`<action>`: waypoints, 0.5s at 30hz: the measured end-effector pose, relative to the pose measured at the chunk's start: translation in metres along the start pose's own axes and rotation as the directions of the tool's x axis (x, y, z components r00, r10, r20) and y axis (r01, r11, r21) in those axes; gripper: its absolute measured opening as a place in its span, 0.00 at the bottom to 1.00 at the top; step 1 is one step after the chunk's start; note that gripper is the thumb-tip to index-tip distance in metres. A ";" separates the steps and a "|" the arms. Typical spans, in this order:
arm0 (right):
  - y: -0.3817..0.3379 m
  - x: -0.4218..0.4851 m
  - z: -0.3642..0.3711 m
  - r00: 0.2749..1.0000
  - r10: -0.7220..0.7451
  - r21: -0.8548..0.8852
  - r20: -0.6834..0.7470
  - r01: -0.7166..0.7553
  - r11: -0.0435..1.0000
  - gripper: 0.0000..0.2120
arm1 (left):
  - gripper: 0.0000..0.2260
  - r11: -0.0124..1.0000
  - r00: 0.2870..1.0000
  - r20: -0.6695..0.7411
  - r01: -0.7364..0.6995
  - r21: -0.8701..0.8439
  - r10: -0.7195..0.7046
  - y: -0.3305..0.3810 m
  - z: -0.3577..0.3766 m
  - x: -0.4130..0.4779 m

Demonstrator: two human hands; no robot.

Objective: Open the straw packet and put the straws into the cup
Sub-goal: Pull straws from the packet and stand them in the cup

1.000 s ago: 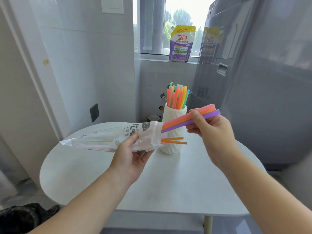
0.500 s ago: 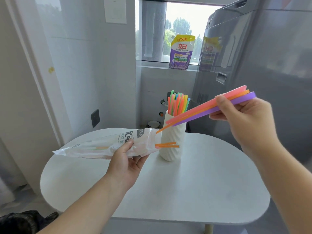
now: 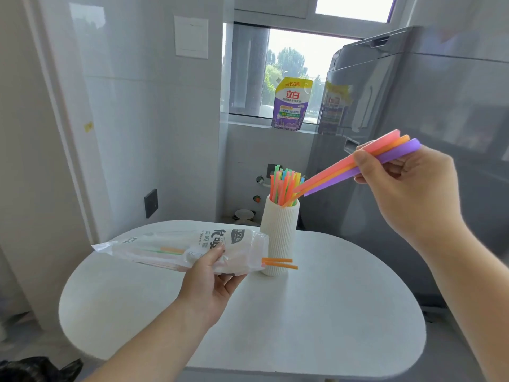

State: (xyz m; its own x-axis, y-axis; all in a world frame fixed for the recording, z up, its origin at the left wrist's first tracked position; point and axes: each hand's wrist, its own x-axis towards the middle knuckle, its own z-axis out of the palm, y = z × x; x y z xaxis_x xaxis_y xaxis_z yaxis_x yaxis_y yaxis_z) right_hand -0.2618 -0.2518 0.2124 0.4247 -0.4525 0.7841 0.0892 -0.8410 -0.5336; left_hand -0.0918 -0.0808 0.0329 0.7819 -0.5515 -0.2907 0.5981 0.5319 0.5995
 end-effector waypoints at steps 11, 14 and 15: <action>-0.001 -0.002 0.014 0.999 -0.034 -0.089 0.030 0.036 0.995 0.03 | 0.15 1.000 1.000 0.000 -0.011 -0.016 0.011 0.004 -0.001 0.002; 0.005 -0.001 0.023 0.999 -0.017 -0.132 0.046 0.023 0.991 0.03 | 0.15 1.000 1.000 0.003 -0.011 -0.007 0.011 0.003 -0.001 0.002; 0.007 0.001 0.026 0.999 -0.008 -0.145 0.052 0.016 0.989 0.05 | 0.15 1.000 1.000 0.004 -0.010 -0.004 0.010 0.003 -0.001 0.003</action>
State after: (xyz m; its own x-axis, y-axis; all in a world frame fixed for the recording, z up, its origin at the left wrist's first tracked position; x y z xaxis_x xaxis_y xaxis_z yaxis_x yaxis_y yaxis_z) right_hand -0.2373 -0.2502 0.2010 0.4703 -0.4294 0.7710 -0.0360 -0.8823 -0.4693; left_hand -0.0881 -0.0802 0.0331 0.7869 -0.5488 -0.2820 0.5912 0.5396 0.5994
